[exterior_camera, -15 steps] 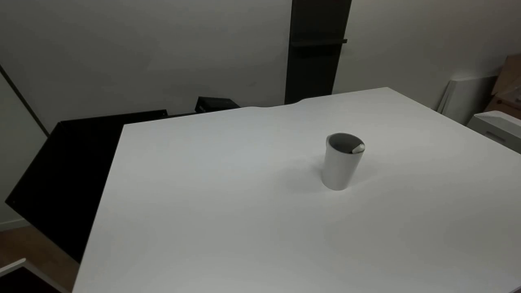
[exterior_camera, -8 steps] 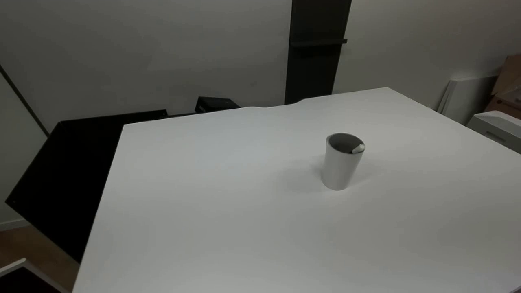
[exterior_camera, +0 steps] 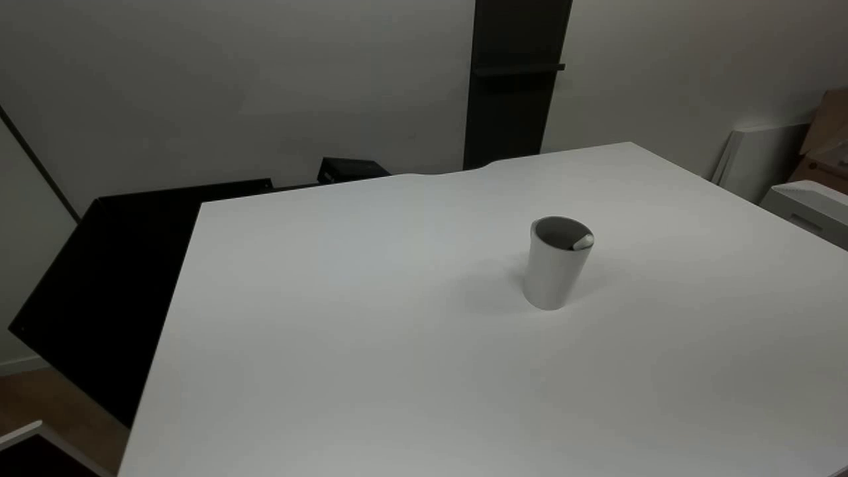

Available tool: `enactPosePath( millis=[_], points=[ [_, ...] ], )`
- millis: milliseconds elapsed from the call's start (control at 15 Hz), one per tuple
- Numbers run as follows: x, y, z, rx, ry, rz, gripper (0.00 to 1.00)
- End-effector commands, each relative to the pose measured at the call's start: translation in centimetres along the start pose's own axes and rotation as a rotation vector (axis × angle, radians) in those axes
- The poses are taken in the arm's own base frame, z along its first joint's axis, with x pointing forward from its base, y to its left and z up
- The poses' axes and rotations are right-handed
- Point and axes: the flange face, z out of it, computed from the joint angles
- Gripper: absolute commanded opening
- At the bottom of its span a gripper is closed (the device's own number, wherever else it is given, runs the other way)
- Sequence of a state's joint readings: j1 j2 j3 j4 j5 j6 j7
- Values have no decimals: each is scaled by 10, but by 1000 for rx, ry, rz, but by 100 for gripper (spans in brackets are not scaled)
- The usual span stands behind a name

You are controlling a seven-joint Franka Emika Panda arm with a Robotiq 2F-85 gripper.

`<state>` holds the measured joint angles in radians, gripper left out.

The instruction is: Remove the marker from the white cup and put it on the table

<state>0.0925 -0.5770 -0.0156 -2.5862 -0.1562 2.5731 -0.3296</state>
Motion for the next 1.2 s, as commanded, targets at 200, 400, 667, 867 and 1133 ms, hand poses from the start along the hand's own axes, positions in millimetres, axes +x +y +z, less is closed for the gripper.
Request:
enactPosePath(
  millis=[200, 400, 667, 867, 1133],
  points=[
    [-12, -38, 67, 9, 123, 18, 100],
    [-29, -45, 102, 29, 90, 28, 100],
    [-60, -59, 148, 73, 20, 38, 100],
    [-78, -73, 177, 106, -15, 28, 100],
    [-90, -64, 203, 91, 7, 16, 100]
  ],
)
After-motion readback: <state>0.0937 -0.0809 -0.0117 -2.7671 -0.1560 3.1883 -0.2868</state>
